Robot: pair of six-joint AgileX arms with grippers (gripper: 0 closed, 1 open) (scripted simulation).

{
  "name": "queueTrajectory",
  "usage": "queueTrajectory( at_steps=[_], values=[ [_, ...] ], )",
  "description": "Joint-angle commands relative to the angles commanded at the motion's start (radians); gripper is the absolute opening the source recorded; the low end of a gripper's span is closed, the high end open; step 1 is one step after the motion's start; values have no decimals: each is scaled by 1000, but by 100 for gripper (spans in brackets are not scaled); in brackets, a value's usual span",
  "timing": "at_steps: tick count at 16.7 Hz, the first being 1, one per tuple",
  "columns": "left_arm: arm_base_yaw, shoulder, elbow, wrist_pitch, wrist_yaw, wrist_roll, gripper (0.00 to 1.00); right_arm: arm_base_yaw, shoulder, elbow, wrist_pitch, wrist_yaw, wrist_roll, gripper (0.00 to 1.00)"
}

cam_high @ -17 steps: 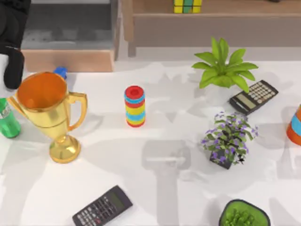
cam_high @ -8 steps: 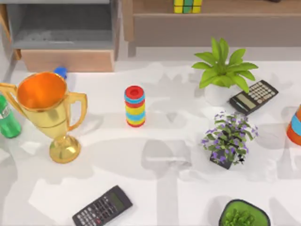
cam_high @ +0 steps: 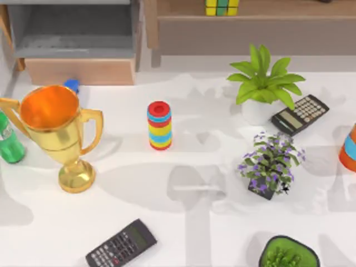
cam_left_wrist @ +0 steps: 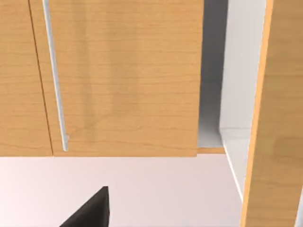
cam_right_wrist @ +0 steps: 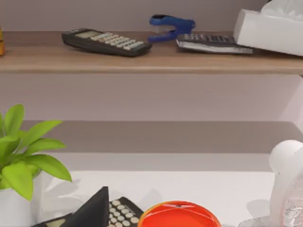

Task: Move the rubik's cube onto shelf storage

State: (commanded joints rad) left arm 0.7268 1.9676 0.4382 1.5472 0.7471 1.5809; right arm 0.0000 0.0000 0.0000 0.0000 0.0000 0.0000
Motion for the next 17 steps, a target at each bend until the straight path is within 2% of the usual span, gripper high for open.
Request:
queueTrajectory(
  at_steps=[8,13,17],
  values=[
    [-9,23,5,-9,11,9,100,0,0,0,0,0,0,100],
    [-65,53,74,-50,-43,9,100,0,0,0,0,0,0,100],
    [-68,55,78,-52,-45,9,100,0,0,0,0,0,0,100]
  ],
)
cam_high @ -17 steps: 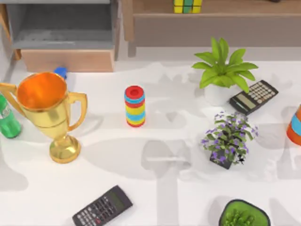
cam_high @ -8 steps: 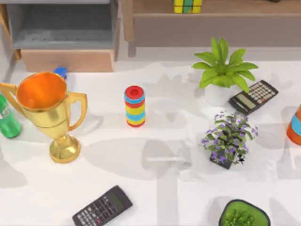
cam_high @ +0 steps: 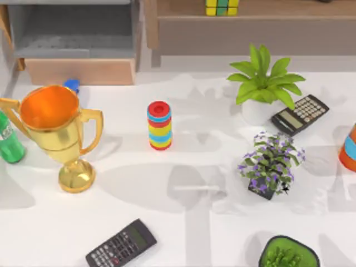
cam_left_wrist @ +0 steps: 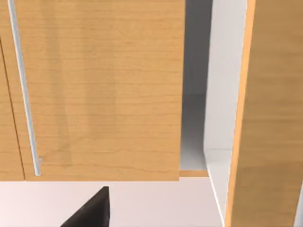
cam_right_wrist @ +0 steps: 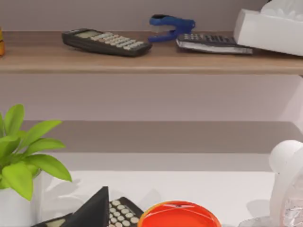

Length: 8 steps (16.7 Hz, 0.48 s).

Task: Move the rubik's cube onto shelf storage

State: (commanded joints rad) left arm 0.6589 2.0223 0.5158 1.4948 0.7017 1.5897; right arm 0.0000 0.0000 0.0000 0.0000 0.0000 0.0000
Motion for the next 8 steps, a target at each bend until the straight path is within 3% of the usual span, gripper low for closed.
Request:
queueTrajectory(
  at_steps=[8],
  values=[
    [0,0,0,0,0,0,40,0,0,0,0,0,0,100]
  ],
)
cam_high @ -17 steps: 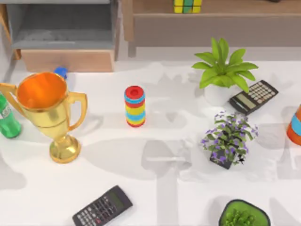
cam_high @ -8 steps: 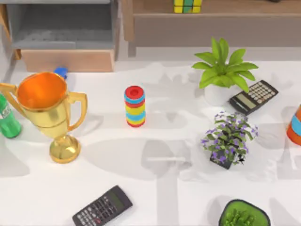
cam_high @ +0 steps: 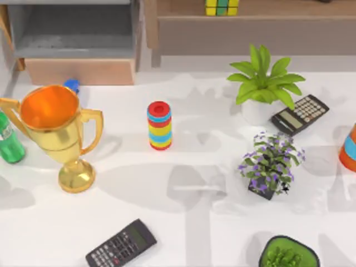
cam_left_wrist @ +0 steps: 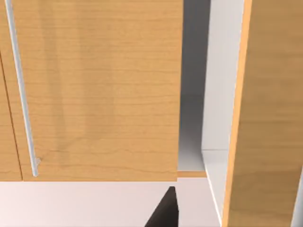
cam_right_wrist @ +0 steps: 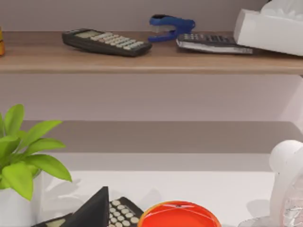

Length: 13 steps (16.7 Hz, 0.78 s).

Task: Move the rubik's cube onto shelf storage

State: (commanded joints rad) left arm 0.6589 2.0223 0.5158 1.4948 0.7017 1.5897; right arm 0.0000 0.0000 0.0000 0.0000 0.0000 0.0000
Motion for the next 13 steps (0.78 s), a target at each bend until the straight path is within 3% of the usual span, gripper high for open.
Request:
queueTrajectory(
  at_steps=[5,13],
  values=[
    [0,0,0,0,0,0,2,0,0,0,0,0,0,100],
    [0,0,0,0,0,0,0,0,0,0,0,0,0,100]
  ],
)
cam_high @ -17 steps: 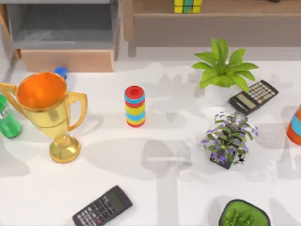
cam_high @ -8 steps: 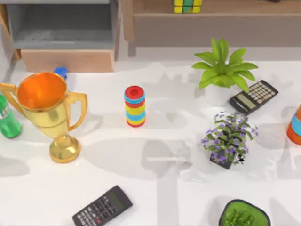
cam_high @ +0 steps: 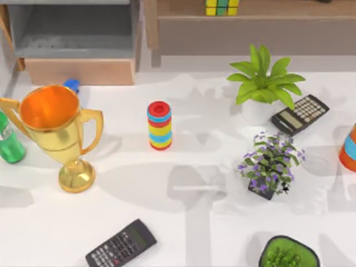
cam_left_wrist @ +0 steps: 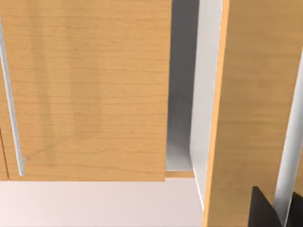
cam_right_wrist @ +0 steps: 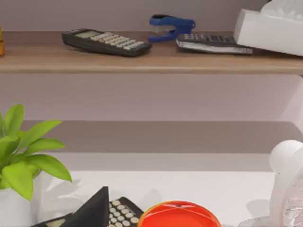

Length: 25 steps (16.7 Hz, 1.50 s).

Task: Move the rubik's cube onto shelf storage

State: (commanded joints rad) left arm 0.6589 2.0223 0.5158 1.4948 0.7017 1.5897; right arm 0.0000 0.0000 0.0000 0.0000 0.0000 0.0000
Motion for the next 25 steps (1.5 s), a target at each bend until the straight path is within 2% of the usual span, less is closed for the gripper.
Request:
queueTrajectory(
  at_steps=[3,10,16,22,25],
  values=[
    [-10,21,16,-22,-9,-4,0,0,0,0,0,0,0,100],
    [-115,98,212,-128,-116,-9,0,0,0,0,0,0,0,100],
    [-120,110,230,-145,-124,-9,0,0,0,0,0,0,0,100],
    [-187,192,424,-245,-192,-16,0,0,0,0,0,0,0,100],
    [-202,211,461,-270,-207,-15,0,0,0,0,0,0,0,100]
  ],
)
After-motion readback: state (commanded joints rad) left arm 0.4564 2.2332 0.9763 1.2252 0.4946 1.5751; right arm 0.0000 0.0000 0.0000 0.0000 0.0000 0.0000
